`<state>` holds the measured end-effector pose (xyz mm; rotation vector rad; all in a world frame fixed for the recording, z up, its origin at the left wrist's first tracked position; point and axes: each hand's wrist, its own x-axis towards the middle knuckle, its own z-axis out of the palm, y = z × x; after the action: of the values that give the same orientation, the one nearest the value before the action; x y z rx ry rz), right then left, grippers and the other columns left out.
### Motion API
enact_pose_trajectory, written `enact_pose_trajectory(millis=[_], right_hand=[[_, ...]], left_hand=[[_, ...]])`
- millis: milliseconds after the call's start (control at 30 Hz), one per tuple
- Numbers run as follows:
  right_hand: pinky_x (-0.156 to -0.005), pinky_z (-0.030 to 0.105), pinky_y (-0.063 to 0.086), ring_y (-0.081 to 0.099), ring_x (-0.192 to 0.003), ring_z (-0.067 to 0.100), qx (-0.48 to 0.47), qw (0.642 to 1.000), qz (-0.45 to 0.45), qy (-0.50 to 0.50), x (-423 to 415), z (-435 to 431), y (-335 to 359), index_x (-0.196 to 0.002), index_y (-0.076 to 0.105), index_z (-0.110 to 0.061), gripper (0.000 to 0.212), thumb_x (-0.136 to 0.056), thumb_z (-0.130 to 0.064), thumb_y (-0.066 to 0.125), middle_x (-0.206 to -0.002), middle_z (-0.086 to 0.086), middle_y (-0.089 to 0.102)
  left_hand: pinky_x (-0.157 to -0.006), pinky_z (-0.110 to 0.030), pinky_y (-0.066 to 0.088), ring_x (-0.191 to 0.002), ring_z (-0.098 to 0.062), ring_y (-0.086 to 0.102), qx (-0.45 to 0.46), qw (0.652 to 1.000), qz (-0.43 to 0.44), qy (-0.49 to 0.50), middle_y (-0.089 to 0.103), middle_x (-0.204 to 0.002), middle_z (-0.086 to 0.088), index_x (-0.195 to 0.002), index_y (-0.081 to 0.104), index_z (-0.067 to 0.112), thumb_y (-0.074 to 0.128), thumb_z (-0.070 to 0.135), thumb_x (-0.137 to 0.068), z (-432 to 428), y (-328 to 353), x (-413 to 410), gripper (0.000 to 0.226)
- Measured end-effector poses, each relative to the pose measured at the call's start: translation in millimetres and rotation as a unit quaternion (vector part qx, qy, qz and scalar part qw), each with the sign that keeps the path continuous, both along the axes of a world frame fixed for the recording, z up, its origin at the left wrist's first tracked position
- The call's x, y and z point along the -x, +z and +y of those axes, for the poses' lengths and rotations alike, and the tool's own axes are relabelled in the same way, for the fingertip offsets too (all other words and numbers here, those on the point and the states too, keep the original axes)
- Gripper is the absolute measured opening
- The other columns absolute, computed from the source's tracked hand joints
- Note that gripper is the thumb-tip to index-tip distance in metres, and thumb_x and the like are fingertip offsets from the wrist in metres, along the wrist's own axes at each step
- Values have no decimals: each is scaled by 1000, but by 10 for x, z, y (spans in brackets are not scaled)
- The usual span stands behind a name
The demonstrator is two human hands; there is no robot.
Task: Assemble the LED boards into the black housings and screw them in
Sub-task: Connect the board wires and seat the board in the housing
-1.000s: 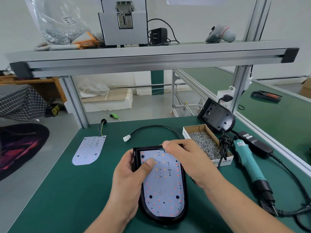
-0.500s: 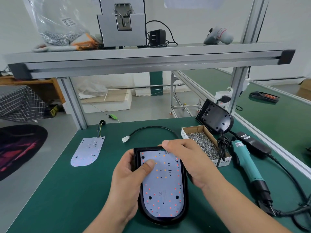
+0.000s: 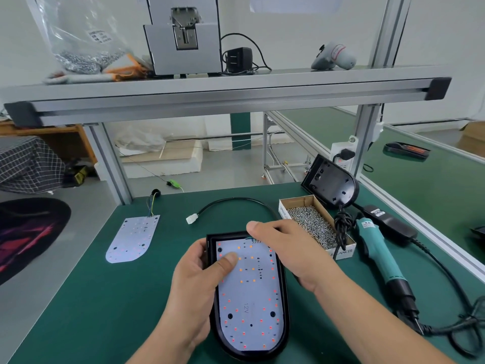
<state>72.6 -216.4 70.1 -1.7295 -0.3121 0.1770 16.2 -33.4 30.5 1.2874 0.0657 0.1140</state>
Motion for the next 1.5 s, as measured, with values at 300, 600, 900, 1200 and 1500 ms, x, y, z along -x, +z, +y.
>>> enact_pose_trajectory(millis=[300, 600, 900, 1200, 1500], right_hand=[[-74, 48, 13, 15, -72, 26, 40, 999, -11, -11, -80, -27, -66, -64, 20, -22, 67, -82, -66, 66, -72, 0, 14], [-102, 50, 50, 69, -93, 22, 66, 997, 49, -10, -185, -138, -170, -96, 71, 7, 58, -95, -51, 72, -96, 8, 75], [-89, 36, 55, 68, -87, 8, 171, 983, -45, -39, -175, -267, -96, -93, 75, -18, 25, -102, -40, 67, -90, -10, 76], [-68, 34, 57, 69, -68, 12, 232, 935, -180, -198, -283, -1012, 305, -90, 73, -41, 13, -99, -40, 64, -77, -15, 74], [-68, 23, 43, 61, -80, -8, 321, 881, -209, -277, -147, -1454, 34, -93, 69, -45, 10, -98, -40, 61, -90, -26, 69]], left_hand=[[-80, -56, 65, -96, -46, 77, 5, 996, 84, 20, 79, -108, -21, -113, 70, 5, 82, 6, -86, -78, -33, -33, 30], [-94, -50, 62, -104, -29, 78, -80, 992, 93, -22, 80, -113, -4, -126, 68, 25, 70, 2, -98, -118, -83, -67, 36], [-93, -51, 61, -100, -24, 75, -216, 967, 130, -16, 75, -109, 0, -119, 60, 33, 76, 30, -68, -115, -40, -80, 54], [-74, -33, 59, -88, -20, 76, -276, 952, 135, -13, 76, -99, -1, -106, 66, 22, 77, 29, -61, -35, -17, -121, 48], [-75, -21, 54, -89, -1, 69, -319, 941, 107, -23, 70, -110, 13, -117, 57, 34, 79, 25, -82, -27, -61, -108, 43]])
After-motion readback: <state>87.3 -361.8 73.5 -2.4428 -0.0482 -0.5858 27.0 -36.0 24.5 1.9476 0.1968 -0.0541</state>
